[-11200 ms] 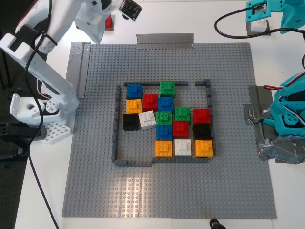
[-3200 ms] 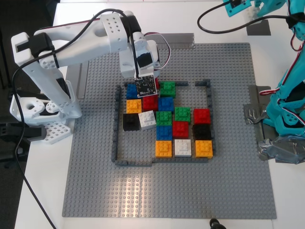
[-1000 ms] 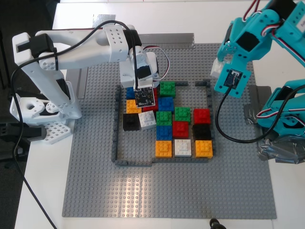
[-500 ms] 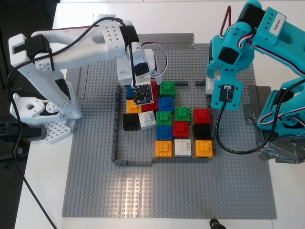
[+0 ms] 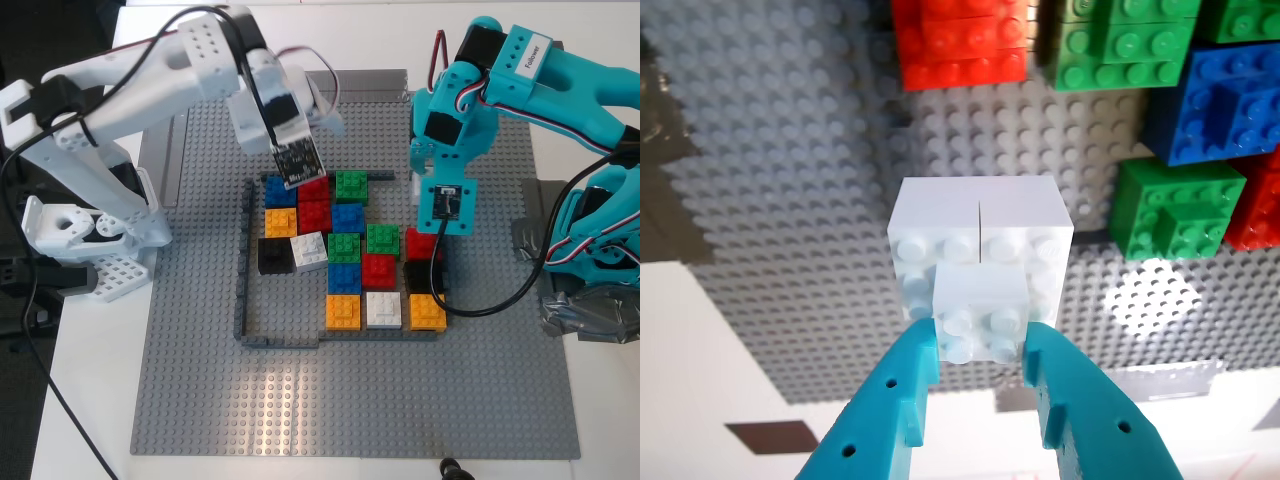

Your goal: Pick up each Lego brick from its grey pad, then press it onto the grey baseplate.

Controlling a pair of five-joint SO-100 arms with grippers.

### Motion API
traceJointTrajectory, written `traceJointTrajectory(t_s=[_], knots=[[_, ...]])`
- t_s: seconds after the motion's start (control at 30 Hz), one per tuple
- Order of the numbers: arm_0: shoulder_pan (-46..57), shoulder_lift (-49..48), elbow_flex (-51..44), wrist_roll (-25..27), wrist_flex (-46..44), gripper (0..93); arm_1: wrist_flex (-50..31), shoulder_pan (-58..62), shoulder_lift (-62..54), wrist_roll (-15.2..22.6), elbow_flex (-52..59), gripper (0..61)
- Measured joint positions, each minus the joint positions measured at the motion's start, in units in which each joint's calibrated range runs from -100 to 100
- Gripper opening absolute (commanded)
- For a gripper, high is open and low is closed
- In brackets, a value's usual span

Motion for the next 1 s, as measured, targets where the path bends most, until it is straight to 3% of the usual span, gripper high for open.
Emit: traceJointTrajectory(t_s=[0.3,1.0], knots=[[0.00,1.86,0.00,-1.15,-1.22,0.0,6.52,-9.55,-2.68,2.30,-4.84,0.2],[-2.07,7.52,0.00,-2.98,-6.78,0.0,5.15,-27.82,-0.26,2.69,-8.32,0.2]])
